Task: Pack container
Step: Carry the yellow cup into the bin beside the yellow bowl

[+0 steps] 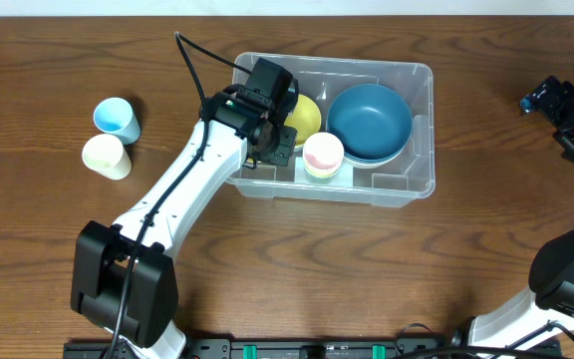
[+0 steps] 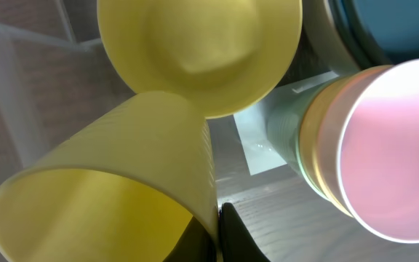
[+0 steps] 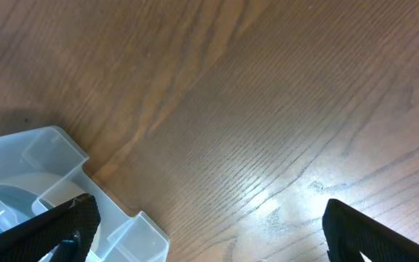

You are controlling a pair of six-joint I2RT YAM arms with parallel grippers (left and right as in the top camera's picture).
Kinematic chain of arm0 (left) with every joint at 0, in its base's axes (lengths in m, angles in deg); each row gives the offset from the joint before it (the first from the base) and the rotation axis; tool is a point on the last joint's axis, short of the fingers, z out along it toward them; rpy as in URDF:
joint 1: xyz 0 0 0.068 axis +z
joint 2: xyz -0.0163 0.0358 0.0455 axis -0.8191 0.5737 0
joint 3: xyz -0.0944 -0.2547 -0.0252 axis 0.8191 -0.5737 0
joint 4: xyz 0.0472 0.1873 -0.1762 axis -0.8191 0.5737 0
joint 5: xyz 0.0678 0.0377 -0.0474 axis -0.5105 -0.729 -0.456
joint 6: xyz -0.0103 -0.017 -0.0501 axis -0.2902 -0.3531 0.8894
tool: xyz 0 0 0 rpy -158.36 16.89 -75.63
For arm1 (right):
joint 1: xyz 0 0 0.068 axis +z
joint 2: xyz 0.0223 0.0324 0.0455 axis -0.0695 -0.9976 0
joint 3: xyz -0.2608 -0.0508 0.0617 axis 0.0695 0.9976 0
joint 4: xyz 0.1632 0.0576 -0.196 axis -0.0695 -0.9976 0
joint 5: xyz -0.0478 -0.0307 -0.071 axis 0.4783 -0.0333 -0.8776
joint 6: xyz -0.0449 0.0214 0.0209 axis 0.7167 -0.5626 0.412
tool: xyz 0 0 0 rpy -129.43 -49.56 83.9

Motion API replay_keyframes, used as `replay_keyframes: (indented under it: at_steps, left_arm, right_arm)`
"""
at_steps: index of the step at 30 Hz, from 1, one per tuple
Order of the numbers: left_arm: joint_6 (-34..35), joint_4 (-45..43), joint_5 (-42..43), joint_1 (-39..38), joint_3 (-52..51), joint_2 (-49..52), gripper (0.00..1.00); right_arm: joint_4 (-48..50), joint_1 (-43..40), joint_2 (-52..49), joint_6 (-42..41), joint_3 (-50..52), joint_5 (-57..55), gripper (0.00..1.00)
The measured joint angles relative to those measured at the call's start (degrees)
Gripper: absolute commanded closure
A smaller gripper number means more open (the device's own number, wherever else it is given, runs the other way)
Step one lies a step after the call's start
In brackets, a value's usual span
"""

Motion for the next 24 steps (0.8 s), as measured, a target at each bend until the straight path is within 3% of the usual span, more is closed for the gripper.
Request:
replay_keyframes:
  at_steps: [24]
  left_arm:
    - [0.0,6.38,-0.33,-1.33,-0.02,-4.09,0.94]
  right_arm:
    - [0.0,0.0,-0.02,-0.02,0.0,0.0,0.01]
